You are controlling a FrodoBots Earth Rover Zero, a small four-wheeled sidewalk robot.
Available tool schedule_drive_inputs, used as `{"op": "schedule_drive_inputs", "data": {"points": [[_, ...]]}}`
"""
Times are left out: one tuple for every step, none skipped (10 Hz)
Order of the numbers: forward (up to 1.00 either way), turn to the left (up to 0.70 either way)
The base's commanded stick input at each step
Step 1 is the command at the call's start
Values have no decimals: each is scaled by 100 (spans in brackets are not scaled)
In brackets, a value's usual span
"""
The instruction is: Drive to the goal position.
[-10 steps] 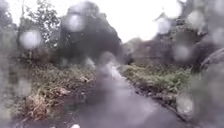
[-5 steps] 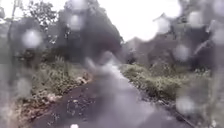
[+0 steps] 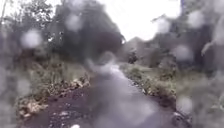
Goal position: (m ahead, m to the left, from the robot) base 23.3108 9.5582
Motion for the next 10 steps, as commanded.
{"op": "schedule_drive_inputs", "data": {"points": [[85, 0], [85, 0], [85, 0], [85, 0], [85, 0], [85, 0], [85, 0], [85, 0], [85, 0], [85, 0]]}}
